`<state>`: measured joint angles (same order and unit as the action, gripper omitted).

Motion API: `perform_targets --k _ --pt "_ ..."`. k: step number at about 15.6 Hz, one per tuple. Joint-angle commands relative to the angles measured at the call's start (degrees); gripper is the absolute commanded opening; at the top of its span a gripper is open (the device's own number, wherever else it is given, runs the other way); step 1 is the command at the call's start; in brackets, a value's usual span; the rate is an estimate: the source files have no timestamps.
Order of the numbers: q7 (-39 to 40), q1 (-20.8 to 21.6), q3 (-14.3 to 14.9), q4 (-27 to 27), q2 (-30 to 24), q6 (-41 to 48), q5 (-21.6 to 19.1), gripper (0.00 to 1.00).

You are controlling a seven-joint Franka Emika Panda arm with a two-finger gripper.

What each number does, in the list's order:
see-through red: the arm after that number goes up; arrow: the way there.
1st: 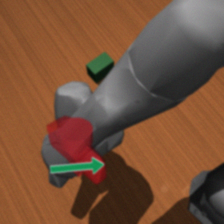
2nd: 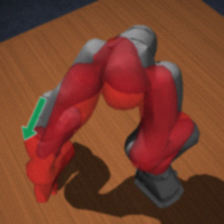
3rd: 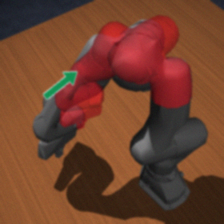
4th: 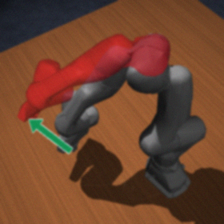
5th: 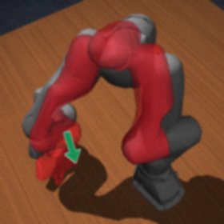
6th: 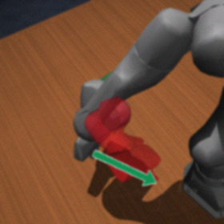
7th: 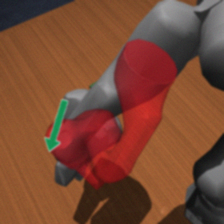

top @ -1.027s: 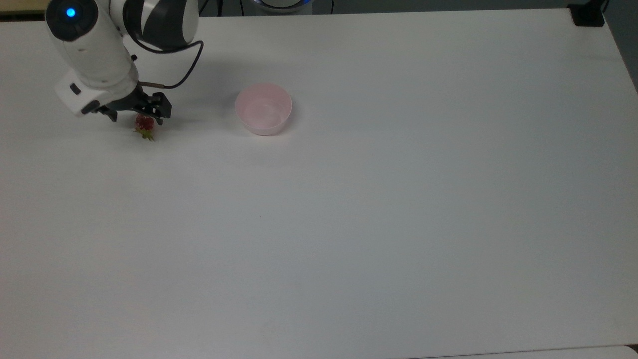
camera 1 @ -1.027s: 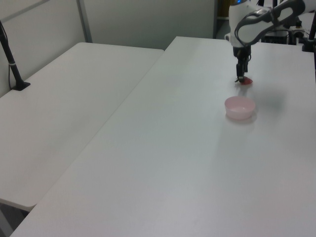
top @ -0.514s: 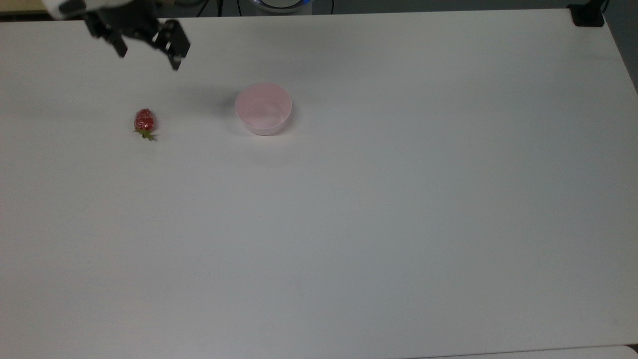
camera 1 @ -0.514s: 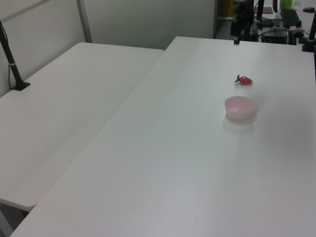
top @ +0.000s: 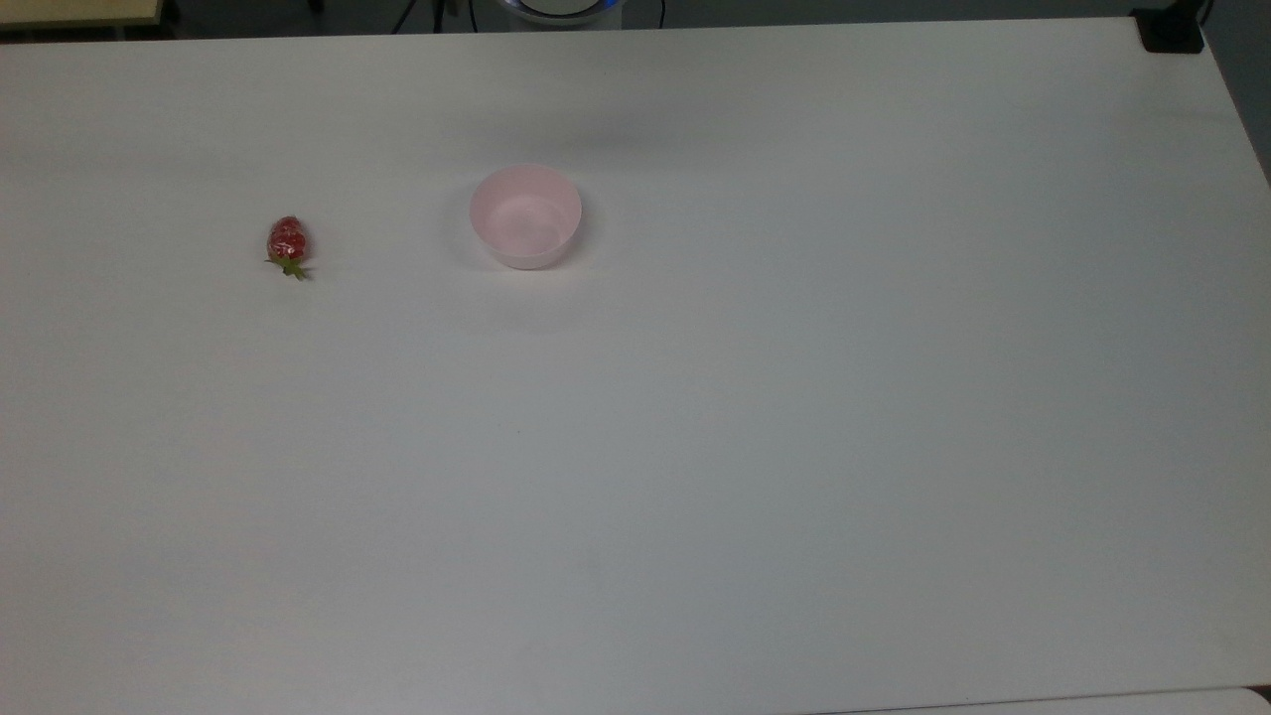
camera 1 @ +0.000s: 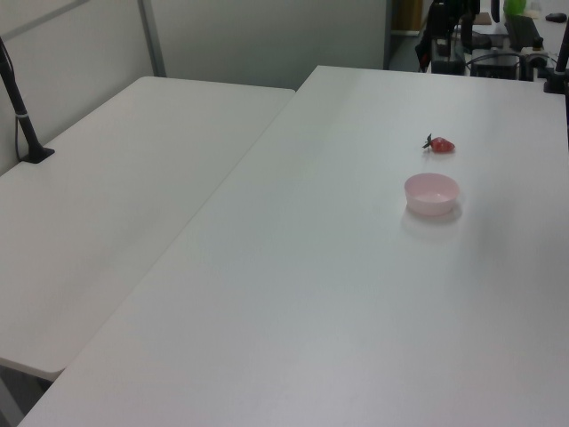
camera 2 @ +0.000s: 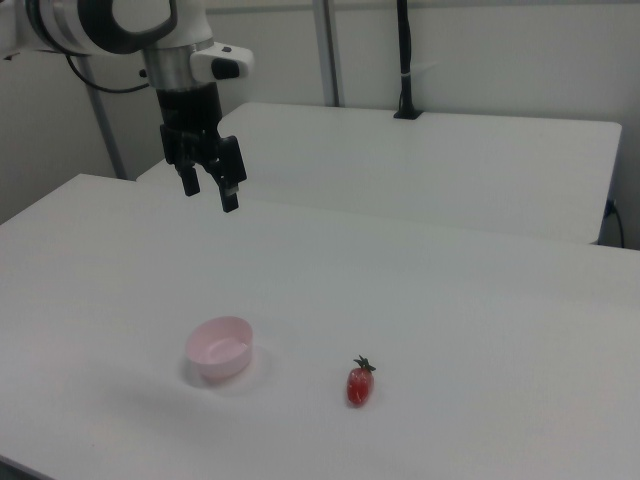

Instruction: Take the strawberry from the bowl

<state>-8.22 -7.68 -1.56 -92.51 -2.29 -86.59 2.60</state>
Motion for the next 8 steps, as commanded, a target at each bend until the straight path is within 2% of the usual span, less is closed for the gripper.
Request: perform_targets --k 1,4,8 --pt "3.10 3.90 3.23 -1.35 -0.44 -7.50 -1.02 1.00" --pt "3.56 3.90 3.23 -1.44 0.53 -13.77 -0.84 1.00" --pt "5.92 4.07 3.14 -1.97 0.88 -13.44 -1.01 1.00"
